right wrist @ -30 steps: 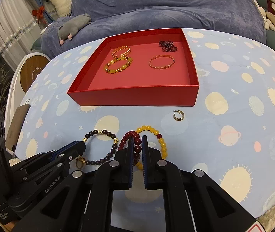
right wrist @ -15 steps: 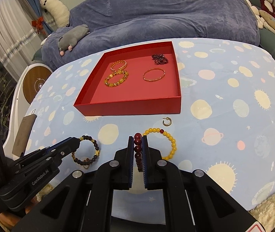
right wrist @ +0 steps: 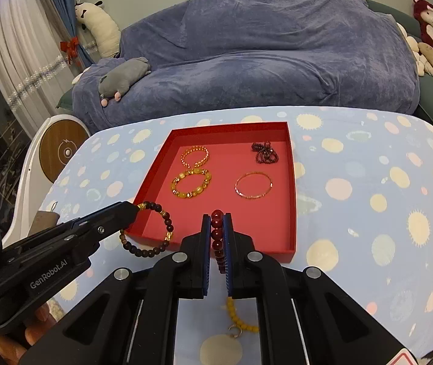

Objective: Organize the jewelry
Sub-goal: 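Carry both bracelets into the red box and open both tools, then withdraw both tools from the box toward the gold ring and yellow bracelet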

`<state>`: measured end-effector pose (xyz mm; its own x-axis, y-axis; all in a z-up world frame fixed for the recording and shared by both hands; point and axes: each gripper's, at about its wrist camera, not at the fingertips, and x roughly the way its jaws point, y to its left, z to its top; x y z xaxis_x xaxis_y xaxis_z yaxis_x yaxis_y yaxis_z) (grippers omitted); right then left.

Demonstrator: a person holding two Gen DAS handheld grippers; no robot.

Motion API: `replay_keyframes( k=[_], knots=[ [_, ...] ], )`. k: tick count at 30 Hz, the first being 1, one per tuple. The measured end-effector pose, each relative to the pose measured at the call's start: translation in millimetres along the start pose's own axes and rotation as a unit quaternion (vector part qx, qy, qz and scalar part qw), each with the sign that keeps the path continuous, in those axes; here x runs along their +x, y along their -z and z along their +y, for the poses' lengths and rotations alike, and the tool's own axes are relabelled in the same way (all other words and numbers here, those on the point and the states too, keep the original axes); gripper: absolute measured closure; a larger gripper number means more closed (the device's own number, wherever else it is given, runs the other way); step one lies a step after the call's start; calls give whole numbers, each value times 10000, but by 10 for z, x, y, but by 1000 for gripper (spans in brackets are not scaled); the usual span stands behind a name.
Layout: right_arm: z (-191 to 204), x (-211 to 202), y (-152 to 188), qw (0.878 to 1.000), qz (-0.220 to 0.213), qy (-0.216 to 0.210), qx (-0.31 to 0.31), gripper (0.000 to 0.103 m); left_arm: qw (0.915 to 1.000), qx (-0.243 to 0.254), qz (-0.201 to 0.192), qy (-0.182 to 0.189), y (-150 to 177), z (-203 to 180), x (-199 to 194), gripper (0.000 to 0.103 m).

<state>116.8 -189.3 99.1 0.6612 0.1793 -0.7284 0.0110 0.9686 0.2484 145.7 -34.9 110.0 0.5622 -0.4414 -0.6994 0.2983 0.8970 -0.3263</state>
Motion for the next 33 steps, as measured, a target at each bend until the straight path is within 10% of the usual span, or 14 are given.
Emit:
replay_keyframes(
  k=[25, 33],
  knots=[
    [-229, 1163, -19, 9957, 802, 459, -45, 91, 9967, -286, 566, -511, 15, 714, 1049, 95],
    [-296, 924, -9, 9971, 482, 586, 43, 68, 9955, -155, 328, -877, 85, 693, 909, 63]
  ],
)
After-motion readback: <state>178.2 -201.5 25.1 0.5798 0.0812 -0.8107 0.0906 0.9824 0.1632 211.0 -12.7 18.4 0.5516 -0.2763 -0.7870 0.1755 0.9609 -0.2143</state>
